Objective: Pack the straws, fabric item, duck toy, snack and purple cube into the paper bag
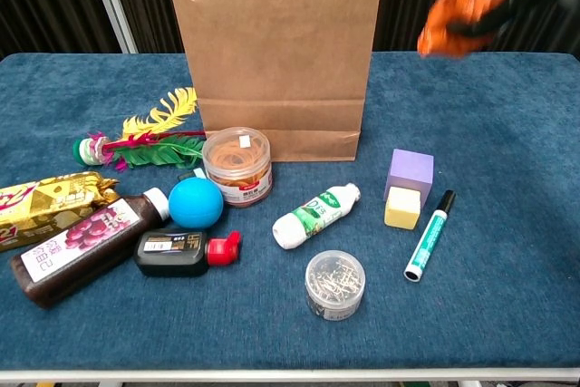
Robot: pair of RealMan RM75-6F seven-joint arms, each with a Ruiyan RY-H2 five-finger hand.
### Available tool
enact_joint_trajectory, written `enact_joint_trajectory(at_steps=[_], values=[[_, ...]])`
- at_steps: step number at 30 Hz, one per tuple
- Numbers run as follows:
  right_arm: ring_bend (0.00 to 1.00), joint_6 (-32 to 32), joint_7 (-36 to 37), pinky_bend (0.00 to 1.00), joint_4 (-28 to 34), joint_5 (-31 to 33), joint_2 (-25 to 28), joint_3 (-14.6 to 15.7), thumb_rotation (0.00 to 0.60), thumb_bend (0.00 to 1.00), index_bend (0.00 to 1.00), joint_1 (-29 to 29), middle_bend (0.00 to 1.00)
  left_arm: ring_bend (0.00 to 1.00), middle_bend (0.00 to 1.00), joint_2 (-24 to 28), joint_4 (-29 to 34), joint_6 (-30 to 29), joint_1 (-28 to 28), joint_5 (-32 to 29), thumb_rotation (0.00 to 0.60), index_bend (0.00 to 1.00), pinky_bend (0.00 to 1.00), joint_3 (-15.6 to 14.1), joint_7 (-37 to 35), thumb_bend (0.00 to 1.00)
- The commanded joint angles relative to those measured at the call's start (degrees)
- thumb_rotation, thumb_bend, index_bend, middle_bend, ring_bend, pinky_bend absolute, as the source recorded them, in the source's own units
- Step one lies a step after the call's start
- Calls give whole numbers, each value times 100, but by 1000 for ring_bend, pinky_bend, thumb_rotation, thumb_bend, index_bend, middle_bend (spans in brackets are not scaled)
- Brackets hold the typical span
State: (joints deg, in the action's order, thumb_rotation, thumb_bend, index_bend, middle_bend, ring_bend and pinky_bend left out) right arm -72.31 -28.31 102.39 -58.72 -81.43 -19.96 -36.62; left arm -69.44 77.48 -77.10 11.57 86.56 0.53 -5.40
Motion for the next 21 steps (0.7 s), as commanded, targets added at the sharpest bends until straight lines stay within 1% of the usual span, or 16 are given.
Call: enact_joint_trajectory(at_steps=[1,2,4,5,7,11,16,19,21], values=[[523,-764,-889,733,1712,-134,1107,-800,600,263,787,-10,550,0,34,9,59,4,-15,0,600,84,166,-24,30,64],[523,-790,-983,733,1832,-62,1131,-931,600,263,787,-114,550,0,34,10,78,-13,-23,9,600,84,166,-29,39,64],[522,-763,-1100,733,1905,77,1096,-1089,600,263,788,-318,550,0,34,16,91,-41,-31,29,600,84,166,-34,68,64],[522,-728,-1162,733,1860,159,1014,-1164,600,263,788,-483,550,0,34,23,94,-56,-35,37,600,84,166,-35,81,64],[521,-668,-1276,733,1669,267,813,-1214,600,263,788,-759,549,0,34,33,97,-70,-37,32,600,84,166,-25,77,64],[520,-516,-1513,734,919,762,134,-1239,600,264,786,-1431,549,0,34,32,69,-90,-41,-1,600,84,166,7,41,64],[521,-358,-1574,733,-107,1167,-650,-1173,600,263,779,-2042,549,0,34,46,-1,-94,-81,-47,600,84,166,0,-10,64],[517,-151,-1465,728,-494,1418,-906,-1178,600,247,763,-2245,549,0,34,61,-35,-103,-100,-94,600,85,166,20,-54,64],[501,2,-1375,716,-633,1593,-1007,-1173,600,202,735,-2331,546,0,34,66,-69,-96,-104,-124,600,84,166,36,-85,64]])
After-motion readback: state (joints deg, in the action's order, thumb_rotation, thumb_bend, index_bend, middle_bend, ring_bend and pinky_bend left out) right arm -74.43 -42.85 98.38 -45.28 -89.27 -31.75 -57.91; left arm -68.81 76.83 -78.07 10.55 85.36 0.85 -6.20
